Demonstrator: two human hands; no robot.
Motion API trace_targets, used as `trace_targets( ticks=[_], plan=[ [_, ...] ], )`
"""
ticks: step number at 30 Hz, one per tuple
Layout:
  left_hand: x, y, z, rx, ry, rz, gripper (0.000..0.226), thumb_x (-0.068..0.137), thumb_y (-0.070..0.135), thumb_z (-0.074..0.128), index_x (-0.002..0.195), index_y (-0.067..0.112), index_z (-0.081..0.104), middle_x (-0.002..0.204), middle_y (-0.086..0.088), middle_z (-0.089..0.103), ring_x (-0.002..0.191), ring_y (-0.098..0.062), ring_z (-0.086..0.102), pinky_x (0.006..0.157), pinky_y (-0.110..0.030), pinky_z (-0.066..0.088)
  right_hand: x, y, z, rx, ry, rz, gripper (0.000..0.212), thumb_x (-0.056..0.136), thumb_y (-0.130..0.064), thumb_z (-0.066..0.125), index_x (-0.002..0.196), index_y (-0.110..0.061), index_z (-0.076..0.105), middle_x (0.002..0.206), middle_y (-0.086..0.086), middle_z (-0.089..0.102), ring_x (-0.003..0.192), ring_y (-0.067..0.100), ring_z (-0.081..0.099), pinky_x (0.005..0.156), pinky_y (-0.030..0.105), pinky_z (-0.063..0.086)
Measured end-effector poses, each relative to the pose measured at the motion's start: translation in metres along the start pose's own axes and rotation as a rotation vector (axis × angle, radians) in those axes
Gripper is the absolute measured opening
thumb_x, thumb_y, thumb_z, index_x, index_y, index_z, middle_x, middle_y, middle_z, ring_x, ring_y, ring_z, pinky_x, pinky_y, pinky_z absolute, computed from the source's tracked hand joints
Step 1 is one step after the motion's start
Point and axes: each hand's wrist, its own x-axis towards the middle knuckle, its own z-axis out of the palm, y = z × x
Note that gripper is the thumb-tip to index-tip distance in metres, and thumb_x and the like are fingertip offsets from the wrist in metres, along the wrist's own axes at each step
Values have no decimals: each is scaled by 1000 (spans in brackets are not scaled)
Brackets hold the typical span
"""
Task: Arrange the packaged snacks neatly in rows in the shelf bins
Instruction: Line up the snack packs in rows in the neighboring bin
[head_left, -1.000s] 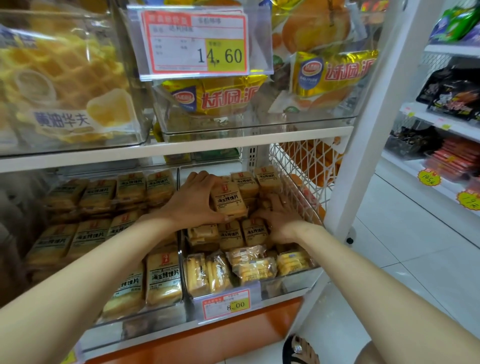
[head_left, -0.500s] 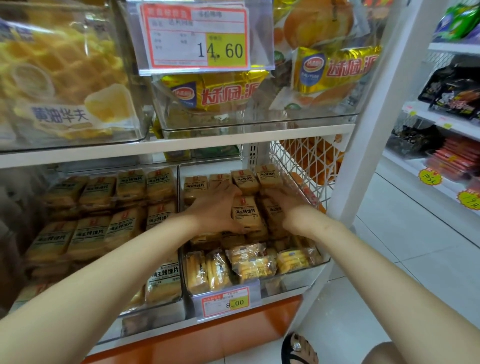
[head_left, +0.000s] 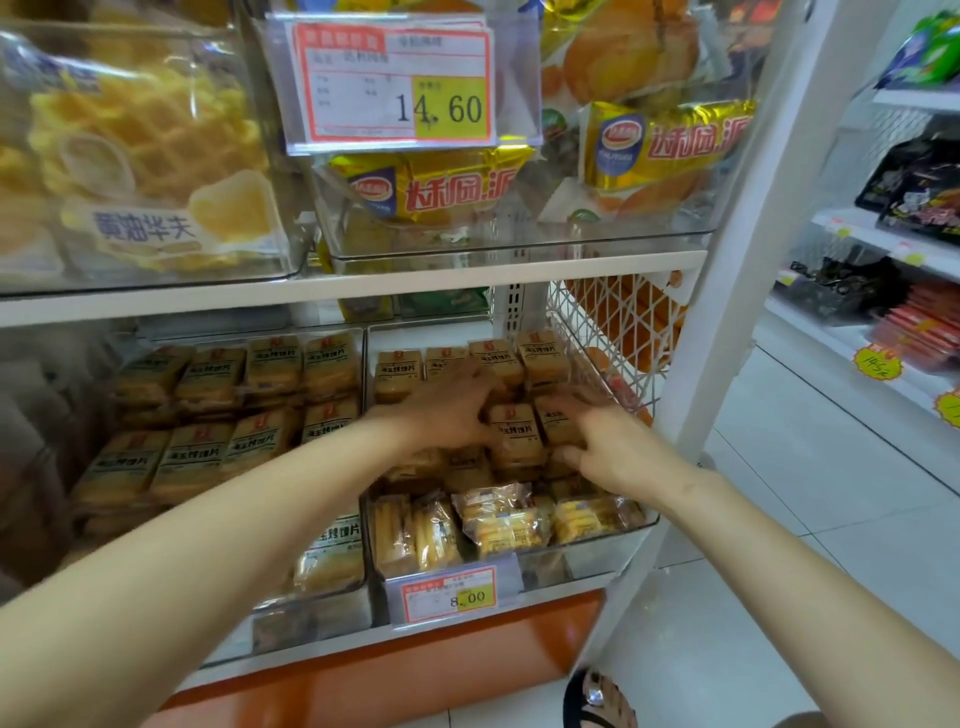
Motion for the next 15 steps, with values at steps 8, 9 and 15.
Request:
trace_targets(
  ticks=[8,9,15],
  plan=[
    [-68,-51,-48,0,-82,-129,72,77,46,69,137,23,37,140,0,41,125,-18,41,102,-34,37,6,-6,3,229,22,-42,43,89,-17,61,130,-23,51,139,1,46,127,17,42,103,23,31],
    [-72,-50,-44,10,-145,-146,78,76,49,70,140,24,32,143,1,38,127,-18,39,104,-33,36,7,-9,2,291,32,-37,42,89,-15,61,129,-22,52,136,1,48,125,16,43,99,20,32],
    [-68,-32,-27,238,-189,-205,90,77,51,66,147,20,17,154,-7,19,142,-28,12,114,-42,15,10,-16,2,484,122,-14,34,89,-13,60,122,-21,57,128,-2,54,111,6,47,78,9,35]
  ],
)
